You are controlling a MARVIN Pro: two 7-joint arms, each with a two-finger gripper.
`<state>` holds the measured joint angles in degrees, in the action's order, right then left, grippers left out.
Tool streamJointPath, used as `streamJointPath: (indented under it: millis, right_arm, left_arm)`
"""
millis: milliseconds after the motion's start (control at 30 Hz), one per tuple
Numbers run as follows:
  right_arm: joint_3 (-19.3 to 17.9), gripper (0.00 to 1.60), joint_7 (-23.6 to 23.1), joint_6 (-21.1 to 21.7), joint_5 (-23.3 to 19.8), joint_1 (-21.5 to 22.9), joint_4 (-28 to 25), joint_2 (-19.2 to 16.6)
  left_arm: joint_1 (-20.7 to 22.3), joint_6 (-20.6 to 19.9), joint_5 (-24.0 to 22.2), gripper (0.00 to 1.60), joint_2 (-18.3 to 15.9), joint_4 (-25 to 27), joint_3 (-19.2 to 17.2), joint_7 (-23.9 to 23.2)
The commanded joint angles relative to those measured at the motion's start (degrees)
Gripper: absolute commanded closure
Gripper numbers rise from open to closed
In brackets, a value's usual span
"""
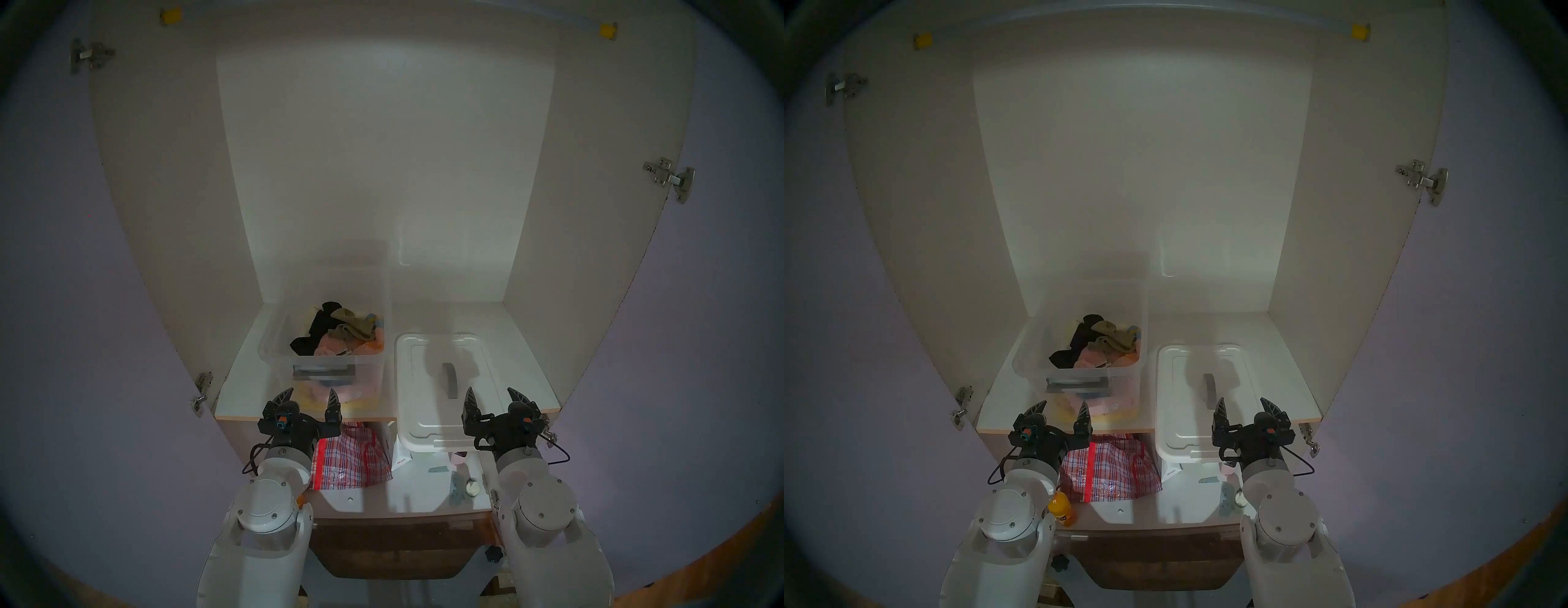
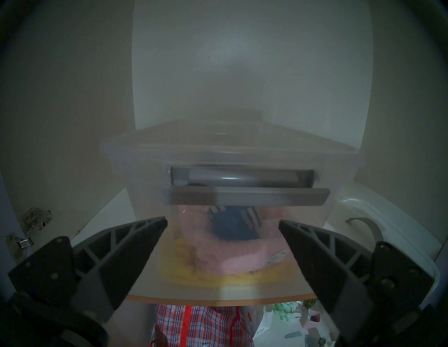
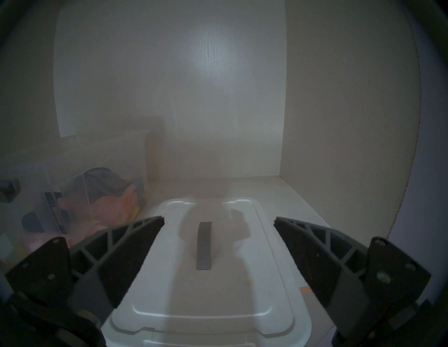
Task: Take socks out of the storage bin, place them on top of the cabinet, and put the lid back on the bin
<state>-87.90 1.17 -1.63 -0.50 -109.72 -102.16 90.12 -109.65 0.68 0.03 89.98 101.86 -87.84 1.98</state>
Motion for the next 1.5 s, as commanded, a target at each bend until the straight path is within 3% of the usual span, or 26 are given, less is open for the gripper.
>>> streamJointPath:
  millis: [0,33,333,433,533,767,867,900,933,1033,1067,1333,1467]
  right_arm:
    - [0.0,0.00,-0.1,-0.1,0.0,0.4,-1.2,0.0]
    - [0.0,0.00,-0.1,-0.1,0.0,0.4,-1.2,0.0]
    - [0.1,0.00,0.0,-0.1,0.0,0.4,-1.2,0.0]
    - [0.1,0.00,0.0,-0.2,0.0,0.4,-1.2,0.0]
    - [0.1,0.00,0.0,-0.2,0.0,0.4,-1.2,-0.1]
    - [0.1,0.00,0.0,-0.2,0.0,0.4,-1.2,-0.1]
    - [0.1,0.00,0.0,-0.2,0.0,0.4,-1.2,-0.1]
    - [0.1,0.00,0.0,-0.2,0.0,0.4,-1.2,-0.1]
    - [0.1,0.00,0.0,-0.2,0.0,0.4,-1.1,-0.1]
    - [0.1,0.00,0.0,-0.2,0.0,0.4,-1.1,-0.1]
    - [0.1,0.00,0.1,-0.2,0.0,0.5,-1.0,-0.1]
    - [0.1,0.00,0.1,-0.3,0.0,0.5,-0.9,-0.1]
    - [0.1,0.00,0.1,-0.3,0.0,0.5,-0.9,-0.1]
  left_arm:
    - [0.7,-1.4,1.3,0.00,-0.7,2.9,1.7,-1.1]
    - [0.6,-1.8,3.2,0.00,-1.2,3.6,2.4,-0.3]
    - [-0.9,-12.4,4.4,0.00,-1.8,10.9,3.1,0.4]
    - [-1.2,-16.1,0.7,0.00,-2.1,13.4,1.9,-2.5]
    - [0.0,-19.0,0.0,0.00,-3.3,14.7,1.5,-3.5]
    - [2.5,-21.8,-3.4,0.00,-4.0,16.2,1.3,-7.0]
    - [3.8,-24.4,-5.9,0.00,-4.6,16.3,0.6,-9.4]
    - [4.8,-26.5,-8.0,0.00,-5.1,16.0,0.0,-11.7]
    - [8.4,-30.1,-9.4,0.00,-5.8,15.4,0.1,-13.4]
    - [8.4,-30.1,-9.4,0.00,-5.8,15.4,0.1,-13.4]
    - [11.6,-32.6,-10.1,0.00,-5.9,15.0,0.2,-13.9]
    - [12.6,-34.2,-10.5,0.00,-5.7,16.6,0.1,-14.2]
    - [17.8,-40.8,-10.3,0.00,-6.1,15.5,0.2,-14.3]
